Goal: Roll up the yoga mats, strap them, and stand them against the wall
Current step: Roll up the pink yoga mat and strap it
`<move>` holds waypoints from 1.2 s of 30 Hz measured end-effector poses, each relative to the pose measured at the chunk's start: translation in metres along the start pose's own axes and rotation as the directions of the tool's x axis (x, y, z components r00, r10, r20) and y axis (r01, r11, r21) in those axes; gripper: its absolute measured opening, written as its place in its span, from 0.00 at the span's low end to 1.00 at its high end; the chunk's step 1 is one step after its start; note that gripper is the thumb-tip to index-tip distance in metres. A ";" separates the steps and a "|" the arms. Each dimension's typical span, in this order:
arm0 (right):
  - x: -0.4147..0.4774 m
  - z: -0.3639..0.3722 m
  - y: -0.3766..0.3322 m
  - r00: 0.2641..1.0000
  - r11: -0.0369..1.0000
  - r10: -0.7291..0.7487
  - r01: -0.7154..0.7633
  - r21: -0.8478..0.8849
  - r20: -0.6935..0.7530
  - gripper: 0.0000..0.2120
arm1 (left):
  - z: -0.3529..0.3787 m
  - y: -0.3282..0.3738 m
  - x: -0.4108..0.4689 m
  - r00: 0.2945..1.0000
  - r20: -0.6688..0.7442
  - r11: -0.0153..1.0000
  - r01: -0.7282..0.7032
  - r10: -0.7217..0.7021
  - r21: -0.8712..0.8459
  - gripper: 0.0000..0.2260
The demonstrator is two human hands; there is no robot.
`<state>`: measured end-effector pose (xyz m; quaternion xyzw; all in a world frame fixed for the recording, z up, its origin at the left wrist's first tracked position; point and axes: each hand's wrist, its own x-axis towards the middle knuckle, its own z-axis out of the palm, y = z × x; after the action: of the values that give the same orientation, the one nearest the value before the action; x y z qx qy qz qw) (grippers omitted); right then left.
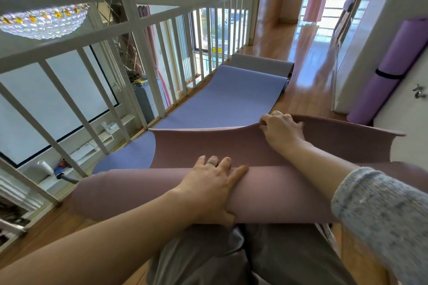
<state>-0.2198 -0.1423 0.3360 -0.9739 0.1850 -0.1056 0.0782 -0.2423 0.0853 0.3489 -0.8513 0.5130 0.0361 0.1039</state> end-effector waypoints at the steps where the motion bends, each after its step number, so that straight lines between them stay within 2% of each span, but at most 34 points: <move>1: -0.001 -0.003 -0.001 1.000 1.000 -0.012 0.011 -0.017 -0.018 0.12 | 0.000 0.001 0.000 1.000 -0.003 1.000 0.004 -0.004 -0.004 0.43; 4: 0.004 -0.014 0.001 0.998 0.999 0.006 -0.003 0.047 -0.058 0.11 | 0.004 0.005 0.000 0.999 -0.021 0.999 0.038 -0.039 -0.037 0.40; 7: 0.011 -0.016 0.008 0.996 0.990 0.057 -0.048 0.130 -0.065 0.11 | 0.008 0.010 0.002 0.998 0.011 0.998 0.068 -0.068 0.002 0.44; 13: 0.003 -0.011 0.007 0.995 0.989 -0.037 0.050 0.140 -0.088 0.11 | 0.001 0.003 0.000 0.998 -0.053 0.999 0.045 -0.046 -0.028 0.44; 19: -0.002 -0.005 0.000 0.996 0.990 -0.076 0.070 0.119 0.047 0.10 | -0.008 -0.003 -0.015 0.999 0.051 0.996 0.023 -0.018 -0.092 0.46; 23: -0.006 0.001 0.007 0.998 0.990 -0.025 0.017 0.141 0.052 0.11 | -0.006 -0.001 -0.012 0.999 -0.007 0.995 -0.033 0.033 -0.096 0.43; 27: -0.005 0.001 0.008 0.998 0.988 -0.029 0.021 0.156 0.049 0.11 | -0.008 -0.005 -0.009 0.999 -0.010 0.999 -0.039 0.039 -0.036 0.44; 32: -0.004 0.002 0.004 0.998 0.988 -0.049 0.044 0.151 0.033 0.11 | -0.010 -0.009 -0.004 0.999 -0.018 0.993 0.039 -0.042 -0.110 0.33; 36: -0.003 0.004 0.008 0.997 0.987 -0.039 0.029 0.156 0.060 0.11 | -0.007 0.006 0.000 0.994 -0.057 0.995 0.097 -0.097 -0.017 0.31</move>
<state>-0.2244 -0.1478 0.3306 -0.9707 0.1570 -0.0905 0.1577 -0.2476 0.0815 0.3546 -0.8766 0.4736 0.0100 0.0849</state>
